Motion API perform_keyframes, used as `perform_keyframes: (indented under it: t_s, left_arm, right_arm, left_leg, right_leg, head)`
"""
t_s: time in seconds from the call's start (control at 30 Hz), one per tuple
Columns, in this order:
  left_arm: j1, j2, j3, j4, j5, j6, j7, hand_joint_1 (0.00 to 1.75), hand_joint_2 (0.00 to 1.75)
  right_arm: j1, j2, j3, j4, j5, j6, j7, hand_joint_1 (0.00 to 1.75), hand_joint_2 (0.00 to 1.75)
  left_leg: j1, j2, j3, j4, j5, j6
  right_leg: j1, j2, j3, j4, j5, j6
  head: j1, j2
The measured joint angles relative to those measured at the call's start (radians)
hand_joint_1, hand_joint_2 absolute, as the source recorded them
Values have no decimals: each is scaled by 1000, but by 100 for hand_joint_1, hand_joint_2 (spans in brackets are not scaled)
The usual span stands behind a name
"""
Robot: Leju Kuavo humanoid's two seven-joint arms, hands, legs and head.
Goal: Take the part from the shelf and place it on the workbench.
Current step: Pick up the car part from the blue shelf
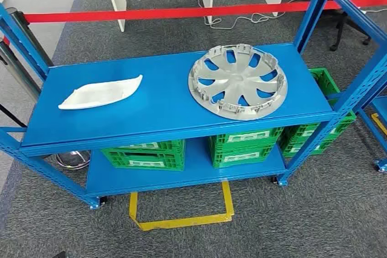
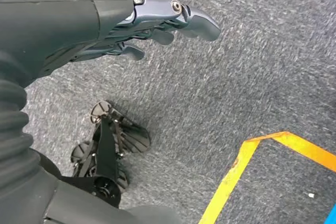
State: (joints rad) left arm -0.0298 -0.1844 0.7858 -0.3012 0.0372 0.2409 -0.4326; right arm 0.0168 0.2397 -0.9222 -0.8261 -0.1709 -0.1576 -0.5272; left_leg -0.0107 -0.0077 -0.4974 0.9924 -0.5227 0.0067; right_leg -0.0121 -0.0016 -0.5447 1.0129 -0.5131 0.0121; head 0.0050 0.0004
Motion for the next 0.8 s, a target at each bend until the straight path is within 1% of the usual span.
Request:
perform_keyframes:
  t_s: [0.07, 0.17, 0.23, 0.3, 0.33, 0.43, 0.47, 0.53, 0.57, 0.6, 0.63, 0.67, 0.73, 0.77, 0.8]
  left_arm:
    - [0, -1, 2, 1, -5, 0, -2, 0, 175]
    - [1, -4, 8, 2, -19, -7, -11, 0, 175]
    - [1, -6, 11, 2, -29, -15, -16, 0, 175]
    - [1, -8, 14, 2, -38, -24, -19, 0, 175]
    - [1, -9, 15, 2, -42, -28, -20, 0, 131]
    - [2, -9, 20, 2, -53, -41, -27, 0, 0]
    - [2, -9, 23, 2, -57, -45, -30, 0, 0]
    - [1, -10, 30, 2, -62, -53, -33, 0, 0]
    - [1, -10, 34, 2, -64, -56, -33, 0, 0]
    - [1, -12, 38, 2, -65, -59, -34, 0, 0]
    - [1, -13, 41, 2, -67, -63, -34, 0, 0]
    - [1, -15, 45, 2, -69, -66, -34, 0, 0]
    - [3, -19, 52, 2, -73, -72, -35, 0, 0]
    - [3, -20, 56, 2, -75, -76, -34, 0, 0]
    - [4, -21, 61, 2, -77, -81, -34, 0, 0]
  right_arm:
    - [2, 7, -16, -30, 7, 9, -11, 0, 175]
    - [21, 24, -44, -124, 18, 36, -41, 0, 175]
    - [42, 34, -40, -195, 15, 44, -56, 0, 175]
    - [66, 42, -25, -265, 12, 45, -66, 0, 175]
    - [79, 46, -15, -299, 12, 43, -70, 0, 175]
    - [117, 56, 24, -403, 12, 33, -80, 0, 44]
    - [129, 59, 40, -437, 13, 27, -83, 0, 0]
    - [153, 64, 75, -500, 12, 14, -83, 0, 0]
    - [165, 66, 92, -531, 11, 6, -82, 0, 0]
    - [176, 68, 109, -559, 10, -2, -78, 0, 0]
    - [187, 69, 126, -587, 8, -12, -73, 0, 0]
    - [196, 70, 142, -610, 7, -21, -68, 0, 0]
    - [210, 72, 168, -645, 7, -42, -56, 0, 0]
    - [220, 72, 181, -662, 9, -56, -49, 0, 0]
    - [234, 72, 198, -686, 15, -75, -42, 0, 0]
  left_leg:
    - [0, 0, 0, 0, 0, 0]
    - [0, 0, 0, 0, 0, 0]
    - [0, 0, 0, 0, 0, 0]
    - [-1, 0, -1, 3, -2, 3]
    - [-2, 0, -2, 5, -2, 4]
    - [-3, 0, -4, 9, -5, 9]
    - [-3, 0, -5, 11, -6, 11]
    - [-5, 0, -6, 12, -5, 16]
    - [-2, 0, -4, 4, 0, 21]
    - [1, 2, 0, -6, 6, 26]
    - [4, 3, 4, -16, 13, 30]
    - [8, 5, 7, -25, 18, 34]
    - [7, 9, 7, -27, 20, 36]
    - [7, 10, 6, -26, 19, 37]
    - [7, 10, 7, -25, 17, 36]
  right_leg:
    - [0, 0, 0, 0, 0, 0]
    - [0, 0, 0, 0, 0, 0]
    - [0, 0, 0, 0, 0, 0]
    - [-2, 0, 0, -1, 1, 2]
    - [-3, 0, 0, -1, 1, 3]
    - [-4, 0, 1, -2, 2, 6]
    - [-4, 0, 2, -2, 3, 8]
    - [-5, 0, 3, -5, 5, 15]
    - [-5, 0, 3, -5, 5, 18]
    - [-4, 0, 0, -2, 1, 22]
    - [-3, 1, -10, 15, -12, 25]
    - [-3, 1, -30, 52, -35, 27]
    - [-5, 1, -88, 168, -90, 31]
    - [-7, 1, -113, 219, -106, 34]
    - [-8, 1, -126, 241, -103, 37]
  head:
    - [0, 0]
    - [0, 0]
    - [0, 0]
    - [0, 0]
    - [0, 0]
    - [0, 0]
    - [0, 0]
    - [0, 0]
    - [0, 0]
    - [0, 0]
    - [2, 0]
    - [4, 0]
    - [6, 0]
    - [7, 0]
    - [7, 0]
